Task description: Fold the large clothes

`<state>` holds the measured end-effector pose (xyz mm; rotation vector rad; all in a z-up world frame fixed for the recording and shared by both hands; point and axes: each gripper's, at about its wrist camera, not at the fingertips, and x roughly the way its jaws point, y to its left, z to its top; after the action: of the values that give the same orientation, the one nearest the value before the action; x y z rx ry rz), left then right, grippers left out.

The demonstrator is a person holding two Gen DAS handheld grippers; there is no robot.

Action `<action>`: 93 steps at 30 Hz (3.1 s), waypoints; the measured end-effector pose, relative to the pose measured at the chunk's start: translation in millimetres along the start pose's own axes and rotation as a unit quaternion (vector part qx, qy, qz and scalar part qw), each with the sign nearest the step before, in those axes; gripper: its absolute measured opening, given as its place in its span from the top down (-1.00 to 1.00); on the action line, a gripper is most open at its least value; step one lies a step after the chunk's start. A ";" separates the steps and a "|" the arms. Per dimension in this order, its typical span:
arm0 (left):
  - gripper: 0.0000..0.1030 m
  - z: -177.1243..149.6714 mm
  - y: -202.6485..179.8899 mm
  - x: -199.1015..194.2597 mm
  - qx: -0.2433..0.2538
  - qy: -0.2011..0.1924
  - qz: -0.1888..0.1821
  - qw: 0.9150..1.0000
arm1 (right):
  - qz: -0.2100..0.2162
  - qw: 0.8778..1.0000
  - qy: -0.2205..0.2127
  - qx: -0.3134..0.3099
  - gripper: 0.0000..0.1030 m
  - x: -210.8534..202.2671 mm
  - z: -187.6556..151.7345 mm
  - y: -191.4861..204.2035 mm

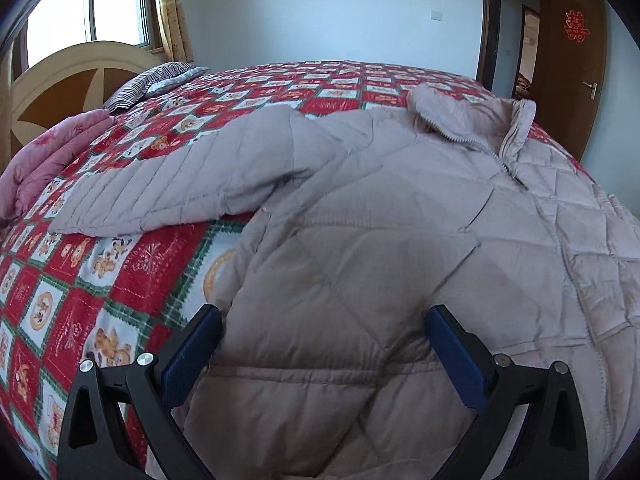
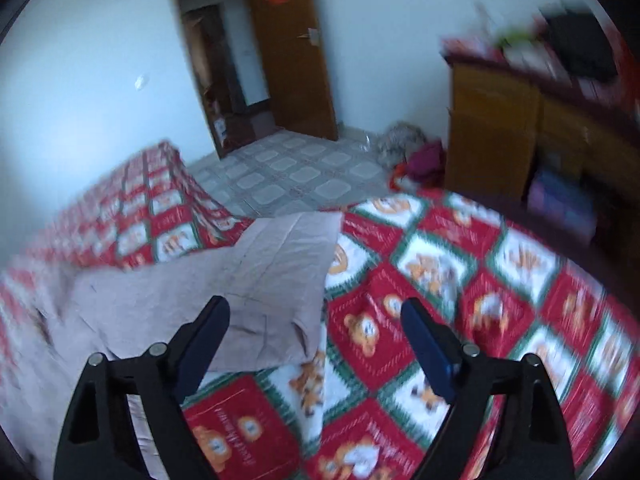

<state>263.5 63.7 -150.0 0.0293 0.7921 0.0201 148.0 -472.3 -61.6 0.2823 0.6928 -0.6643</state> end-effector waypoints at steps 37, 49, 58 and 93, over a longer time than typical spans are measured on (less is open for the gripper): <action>-0.98 -6.6 4.3 7.5 -0.010 -0.003 -0.030 1.000 | 0.234 0.934 0.066 0.264 0.70 43.7 18.4 -87.1; -0.98 -8.4 8.4 5.3 -0.018 -0.011 -0.042 0.999 | 0.460 0.881 0.088 0.066 0.70 -61.2 48.7 156.4; -0.98 -9.7 13.2 3.9 -0.028 -0.018 -0.057 0.998 | 0.518 0.831 0.201 -0.032 0.70 -23.1 -41.7 335.2; -0.98 -11.8 13.5 3.9 -0.033 -0.026 -0.065 0.997 | 0.177 0.971 0.119 -0.110 0.67 101.2 -27.7 228.7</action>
<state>257.7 77.5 -160.6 -0.0835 0.7399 -0.0781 340.9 -333.4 -144.0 0.2735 0.9106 -0.2103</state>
